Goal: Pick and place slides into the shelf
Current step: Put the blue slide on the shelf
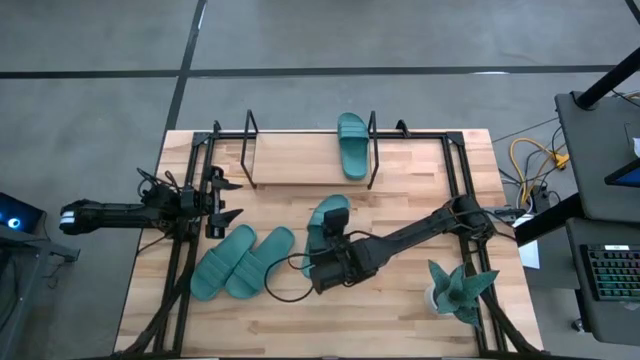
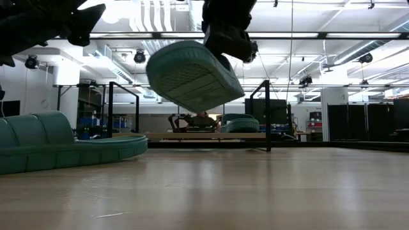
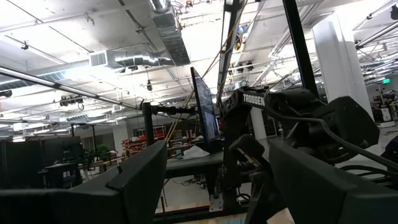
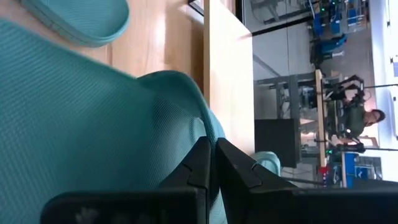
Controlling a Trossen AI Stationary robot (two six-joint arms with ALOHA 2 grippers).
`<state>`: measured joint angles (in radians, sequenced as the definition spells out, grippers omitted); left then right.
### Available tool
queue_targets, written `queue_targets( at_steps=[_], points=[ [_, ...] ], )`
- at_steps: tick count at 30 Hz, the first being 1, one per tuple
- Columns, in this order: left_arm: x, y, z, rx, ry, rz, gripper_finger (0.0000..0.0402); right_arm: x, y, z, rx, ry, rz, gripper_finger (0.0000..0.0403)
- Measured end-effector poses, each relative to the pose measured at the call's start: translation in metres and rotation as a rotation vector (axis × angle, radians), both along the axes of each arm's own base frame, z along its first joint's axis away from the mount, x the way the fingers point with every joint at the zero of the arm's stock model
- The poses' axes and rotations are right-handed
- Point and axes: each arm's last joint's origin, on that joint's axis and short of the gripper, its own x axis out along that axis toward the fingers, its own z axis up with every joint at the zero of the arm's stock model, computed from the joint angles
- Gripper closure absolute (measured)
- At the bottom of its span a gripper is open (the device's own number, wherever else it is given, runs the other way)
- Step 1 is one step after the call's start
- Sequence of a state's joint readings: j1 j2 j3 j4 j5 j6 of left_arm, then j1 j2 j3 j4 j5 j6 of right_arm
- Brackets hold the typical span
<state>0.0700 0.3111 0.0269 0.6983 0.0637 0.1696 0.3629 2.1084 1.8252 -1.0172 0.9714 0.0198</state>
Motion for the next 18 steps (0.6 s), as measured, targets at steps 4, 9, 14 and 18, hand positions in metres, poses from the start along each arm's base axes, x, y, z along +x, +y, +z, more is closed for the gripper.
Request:
queue_targets(
  at_steps=[4, 9, 14, 18],
  points=[
    [0.0, 0.0, 0.0, 0.0, 0.0, 0.0, 0.0133, -0.001, -0.009, 0.011, 0.007, -0.024, -0.016, 0.0392],
    [0.0, 0.0, 0.0, 0.0, 0.0, 0.0, 0.0133, -0.009, -0.016, 0.041, 0.03, -0.089, -0.002, 0.0392],
    [0.0, 0.0, 0.0, 0.0, -0.002, 0.0, 0.0133, -0.019, -0.022, 0.08, 0.129, -0.196, 0.051, 0.0392],
    [0.0, 0.0, 0.0, 0.0, -0.002, 0.0, 0.0133, -0.024, -0.028, 0.107, 0.234, -0.277, 0.138, 0.0392]
  ],
)
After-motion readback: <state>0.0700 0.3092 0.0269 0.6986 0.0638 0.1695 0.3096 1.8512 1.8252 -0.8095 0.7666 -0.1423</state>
